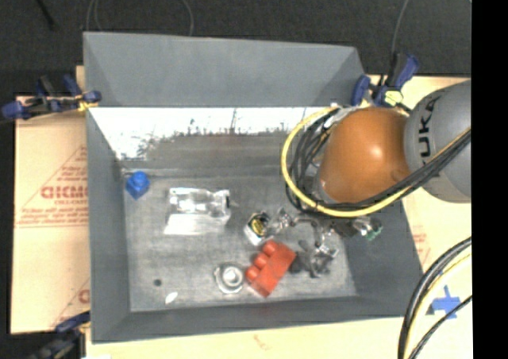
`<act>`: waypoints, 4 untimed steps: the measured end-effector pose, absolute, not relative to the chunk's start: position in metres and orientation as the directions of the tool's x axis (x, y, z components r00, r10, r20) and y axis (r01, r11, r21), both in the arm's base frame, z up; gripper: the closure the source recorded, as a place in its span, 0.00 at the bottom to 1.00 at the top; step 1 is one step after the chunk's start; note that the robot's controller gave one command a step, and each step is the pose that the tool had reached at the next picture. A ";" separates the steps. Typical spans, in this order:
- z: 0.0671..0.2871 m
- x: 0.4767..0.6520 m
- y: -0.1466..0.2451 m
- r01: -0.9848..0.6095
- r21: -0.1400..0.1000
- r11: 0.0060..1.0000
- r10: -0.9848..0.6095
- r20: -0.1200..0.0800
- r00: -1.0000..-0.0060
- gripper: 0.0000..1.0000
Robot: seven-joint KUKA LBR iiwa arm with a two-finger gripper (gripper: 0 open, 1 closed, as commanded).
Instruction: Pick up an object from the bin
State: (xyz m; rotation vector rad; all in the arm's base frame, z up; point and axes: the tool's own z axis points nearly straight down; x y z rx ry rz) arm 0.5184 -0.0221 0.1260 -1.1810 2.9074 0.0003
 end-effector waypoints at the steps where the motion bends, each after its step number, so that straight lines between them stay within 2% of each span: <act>1: 0.073 0.509 0.009 -0.903 -0.007 0.430 -0.903 -0.003 -0.430 0.00; 2: 0.075 0.511 0.011 -0.903 -0.011 0.429 -0.903 -0.008 -0.429 1.00; 3: 0.182 0.499 0.011 -0.996 -0.006 0.084 -0.996 -0.002 -0.084 1.00; 4: 0.225 0.498 0.010 -0.999 -0.006 0.032 -0.999 -0.001 -0.032 1.00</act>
Offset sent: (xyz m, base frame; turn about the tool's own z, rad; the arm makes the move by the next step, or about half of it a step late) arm -0.0119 0.0319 -0.0560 -0.3563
